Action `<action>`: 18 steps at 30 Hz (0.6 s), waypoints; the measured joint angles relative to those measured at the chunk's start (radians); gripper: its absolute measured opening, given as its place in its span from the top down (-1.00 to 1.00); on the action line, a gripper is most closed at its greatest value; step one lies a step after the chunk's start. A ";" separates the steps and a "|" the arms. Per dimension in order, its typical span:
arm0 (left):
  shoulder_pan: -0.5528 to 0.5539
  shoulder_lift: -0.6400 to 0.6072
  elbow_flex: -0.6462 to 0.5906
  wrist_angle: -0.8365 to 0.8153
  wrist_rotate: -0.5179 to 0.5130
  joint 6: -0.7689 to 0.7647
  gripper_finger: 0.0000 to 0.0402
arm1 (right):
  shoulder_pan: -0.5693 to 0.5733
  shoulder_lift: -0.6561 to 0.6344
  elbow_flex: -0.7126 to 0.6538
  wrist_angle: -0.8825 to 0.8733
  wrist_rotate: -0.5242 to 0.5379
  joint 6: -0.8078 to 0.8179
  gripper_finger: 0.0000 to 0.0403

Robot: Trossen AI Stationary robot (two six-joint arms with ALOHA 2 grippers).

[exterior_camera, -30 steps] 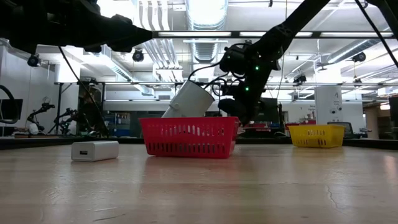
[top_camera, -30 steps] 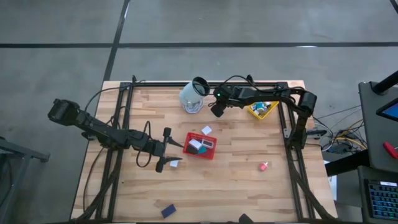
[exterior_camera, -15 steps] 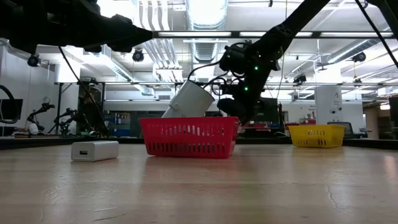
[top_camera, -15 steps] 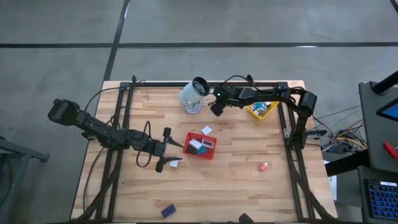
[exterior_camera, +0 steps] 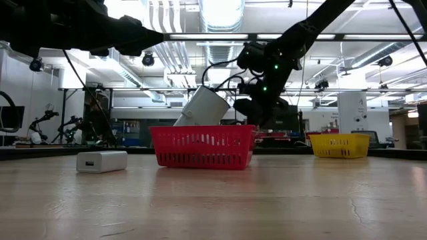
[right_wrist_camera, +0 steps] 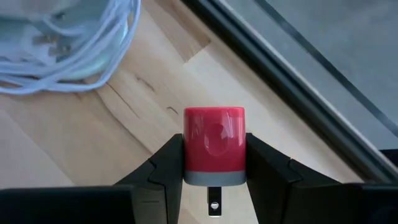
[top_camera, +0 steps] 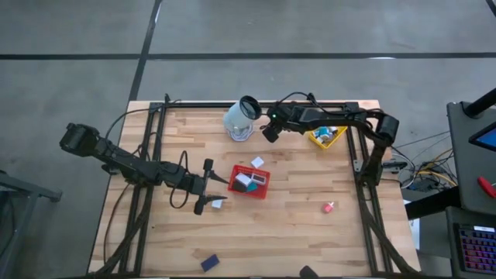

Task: Pick & Place Office items
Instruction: Put the top pink charger adapter into the yellow basket

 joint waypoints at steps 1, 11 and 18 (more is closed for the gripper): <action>0.000 0.000 0.000 0.000 0.000 0.000 -0.19 | 0.000 -0.009 0.000 -0.001 0.000 -0.001 0.37; 0.000 0.000 0.000 0.000 0.000 0.000 -0.19 | 0.000 -0.089 -0.002 -0.029 0.030 -0.012 0.37; 0.000 0.000 0.000 0.000 0.000 0.000 -0.19 | 0.022 -0.120 -0.033 0.073 0.082 -0.050 0.37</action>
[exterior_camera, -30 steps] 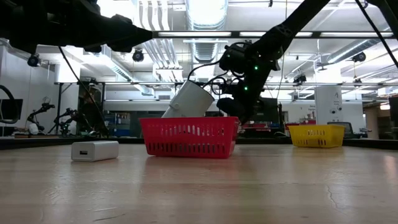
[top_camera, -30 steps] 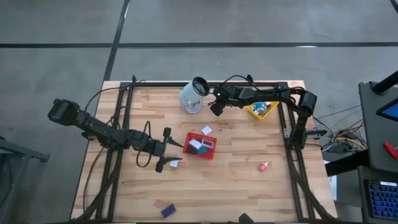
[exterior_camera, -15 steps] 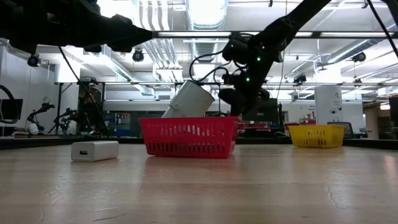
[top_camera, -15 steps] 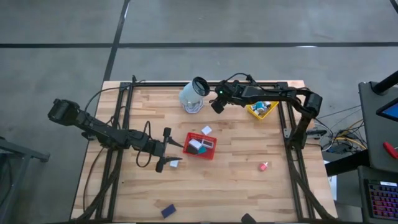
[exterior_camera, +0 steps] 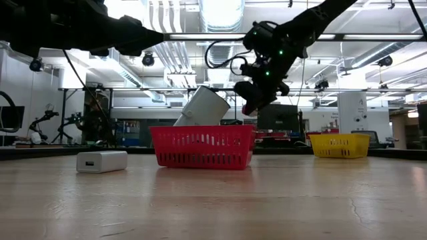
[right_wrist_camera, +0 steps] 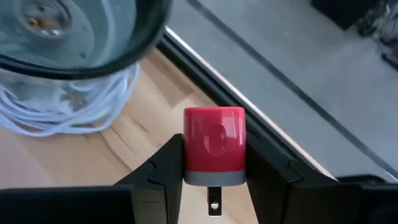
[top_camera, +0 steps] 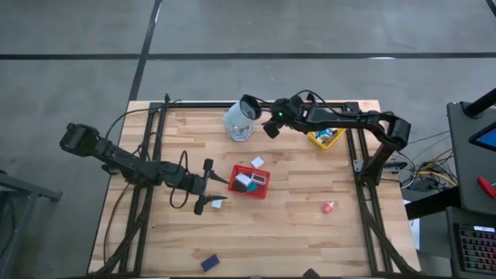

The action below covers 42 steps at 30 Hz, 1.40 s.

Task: Pick & Place Office items
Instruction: Put the top pink charger adapter into the yellow basket

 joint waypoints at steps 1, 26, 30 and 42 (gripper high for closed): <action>0.000 0.000 0.000 0.000 0.000 0.000 -0.19 | 0.004 -0.005 -0.012 0.023 0.002 -0.006 0.37; 0.000 0.000 0.000 0.000 0.000 0.000 -0.19 | 0.069 -0.142 -0.345 0.648 -0.003 -0.180 0.37; 0.000 0.000 0.000 0.000 0.000 0.000 -0.19 | 0.095 -0.142 -0.346 0.663 -0.008 -0.194 0.37; 0.000 0.000 0.000 -0.003 0.000 0.000 -0.19 | 0.130 -0.137 -0.396 0.851 -0.046 -0.237 0.37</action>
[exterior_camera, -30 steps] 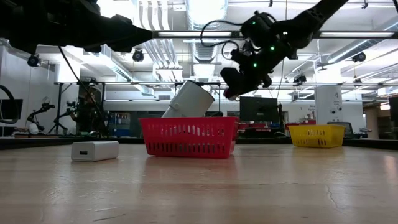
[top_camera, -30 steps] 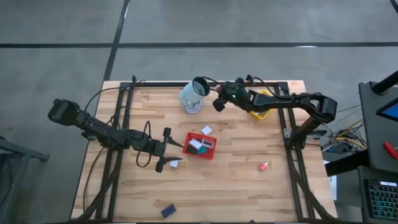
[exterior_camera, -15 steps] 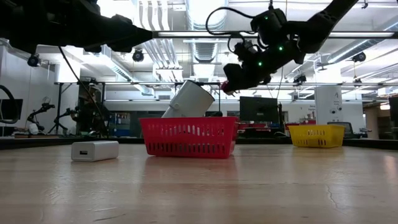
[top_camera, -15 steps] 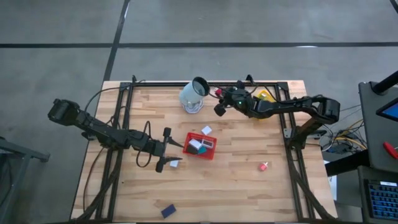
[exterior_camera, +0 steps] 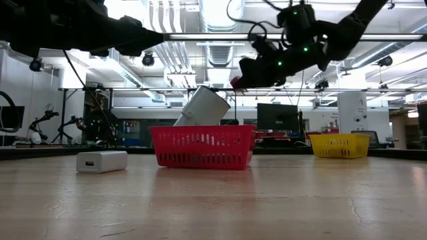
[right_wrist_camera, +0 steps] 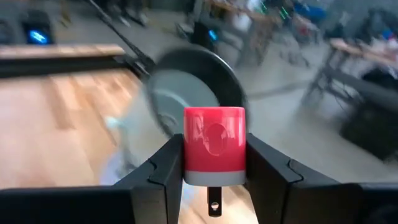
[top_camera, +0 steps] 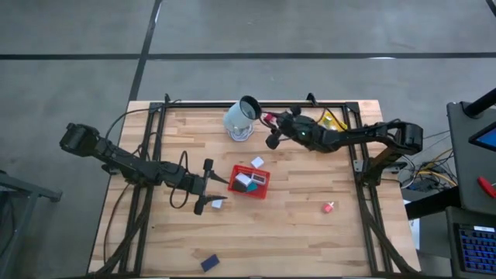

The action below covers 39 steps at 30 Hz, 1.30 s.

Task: Pick & Place Office items
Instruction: Put the top pink charger adapter into the yellow basket

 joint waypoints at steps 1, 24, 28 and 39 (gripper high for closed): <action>0.000 0.000 0.000 0.000 0.000 0.000 -0.19 | 0.004 0.000 -0.018 0.045 -0.018 -0.011 0.37; 0.000 0.000 0.000 -0.004 0.000 0.000 -0.19 | 0.036 0.000 -0.359 0.624 -0.290 -0.046 0.37; 0.000 0.000 0.000 -0.004 0.000 0.000 -0.19 | 0.051 0.015 -0.374 0.663 -0.310 -0.050 0.37; 0.000 0.000 0.000 0.003 0.000 -0.008 -0.19 | 0.055 0.132 -0.337 0.715 -0.352 -0.049 0.37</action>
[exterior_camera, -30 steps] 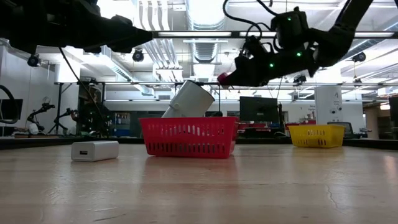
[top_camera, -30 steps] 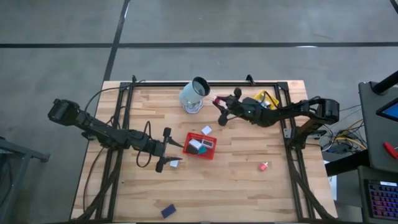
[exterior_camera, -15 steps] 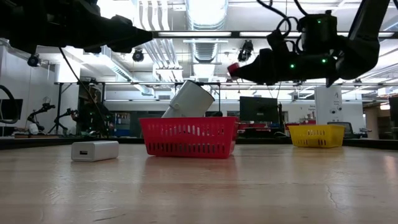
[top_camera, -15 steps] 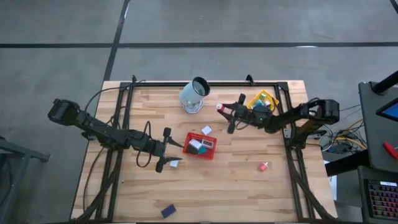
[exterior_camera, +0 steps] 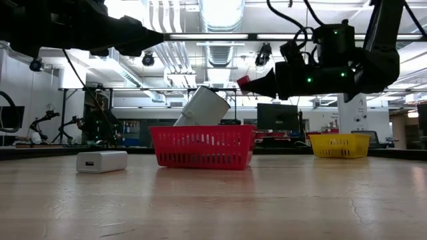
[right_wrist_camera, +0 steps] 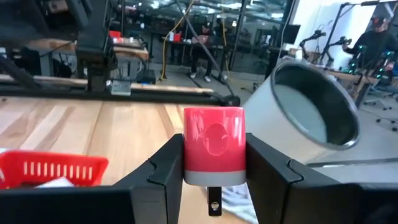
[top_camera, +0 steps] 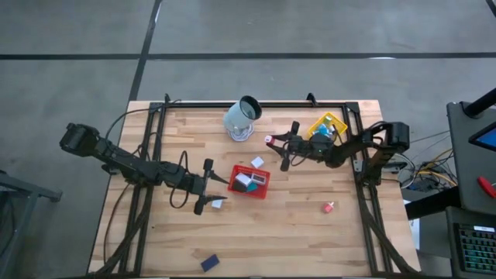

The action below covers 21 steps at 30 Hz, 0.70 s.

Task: Pick & Place Office items
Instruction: Put the top pink charger adapter into the yellow basket

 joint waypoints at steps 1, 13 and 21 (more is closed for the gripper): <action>0.000 0.000 0.000 0.000 0.000 0.000 -0.19 | 0.000 0.007 0.002 -0.002 0.000 0.000 0.37; 0.000 0.000 0.000 -0.002 0.000 0.000 -0.19 | 0.000 0.014 0.003 0.001 0.144 0.044 0.37; 0.000 0.000 0.000 -0.002 0.000 0.000 -0.19 | 0.009 0.014 0.003 0.002 0.361 0.082 0.37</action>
